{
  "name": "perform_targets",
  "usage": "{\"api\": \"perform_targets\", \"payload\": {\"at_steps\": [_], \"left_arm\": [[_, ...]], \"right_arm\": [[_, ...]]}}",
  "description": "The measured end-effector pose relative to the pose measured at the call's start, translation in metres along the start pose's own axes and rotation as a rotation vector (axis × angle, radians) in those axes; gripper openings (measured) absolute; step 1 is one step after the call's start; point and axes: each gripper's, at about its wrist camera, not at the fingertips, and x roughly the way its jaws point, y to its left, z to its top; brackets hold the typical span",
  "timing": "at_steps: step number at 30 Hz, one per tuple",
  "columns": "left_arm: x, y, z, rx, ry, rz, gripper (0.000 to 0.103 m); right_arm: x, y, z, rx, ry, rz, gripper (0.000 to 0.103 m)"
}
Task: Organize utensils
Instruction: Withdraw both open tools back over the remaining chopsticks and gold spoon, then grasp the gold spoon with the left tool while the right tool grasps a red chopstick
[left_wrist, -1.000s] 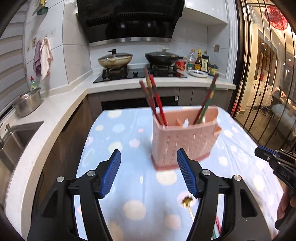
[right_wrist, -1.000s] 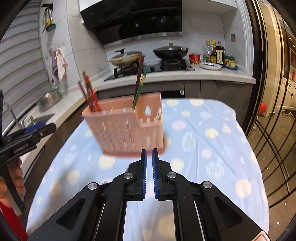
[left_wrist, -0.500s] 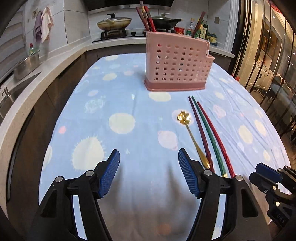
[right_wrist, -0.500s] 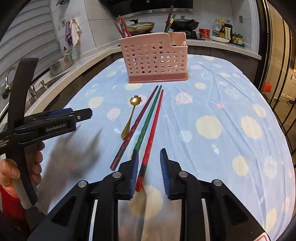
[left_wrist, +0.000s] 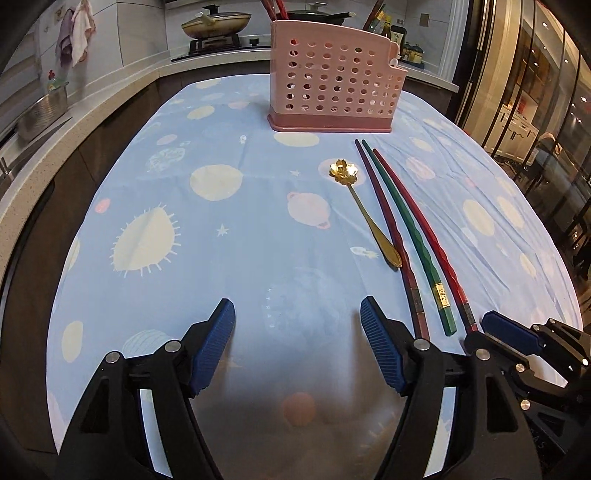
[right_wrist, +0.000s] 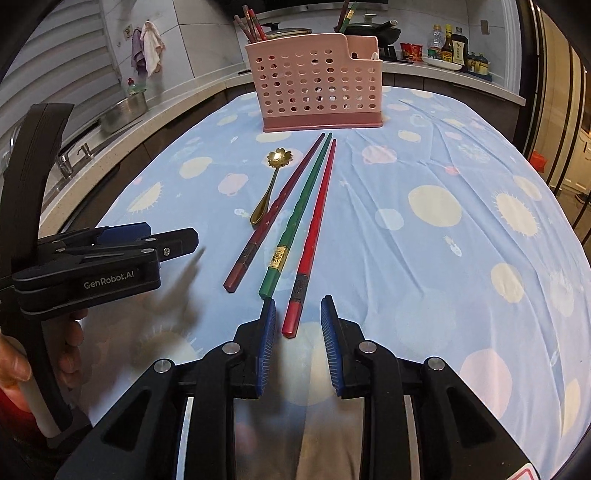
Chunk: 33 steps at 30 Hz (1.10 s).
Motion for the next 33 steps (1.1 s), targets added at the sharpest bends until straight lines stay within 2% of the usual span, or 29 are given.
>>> {"api": "perform_targets", "payload": {"at_steps": [5, 7, 18, 22, 26, 30, 33], "left_arm": [[0.005, -0.006, 0.003, 0.001, 0.005, -0.017, 0.069], [0.008, -0.008, 0.006, -0.004, 0.009, -0.028, 0.07], [0.028, -0.024, 0.034, -0.005, -0.001, -0.073, 0.07], [0.043, -0.03, 0.041, 0.011, 0.009, -0.053, 0.064], [0.042, -0.035, 0.038, 0.047, -0.002, -0.021, 0.061], [0.038, -0.028, 0.037, 0.026, 0.001, -0.046, 0.059], [0.039, -0.028, 0.033, 0.051, -0.008, -0.017, 0.055]], "right_arm": [[0.003, -0.005, 0.001, 0.011, -0.014, -0.015, 0.016], [0.003, -0.01, 0.001, 0.026, -0.015, -0.019, 0.008], [0.004, -0.028, 0.005, 0.081, -0.019, -0.029, 0.007], [0.006, -0.031, 0.007, 0.097, -0.015, -0.013, 0.007], [0.006, -0.034, 0.007, 0.104, -0.013, -0.004, 0.007], [0.007, -0.035, 0.007, 0.104, -0.013, -0.003, 0.007], [0.007, -0.034, 0.007, 0.106, -0.012, -0.002, 0.007]]}}
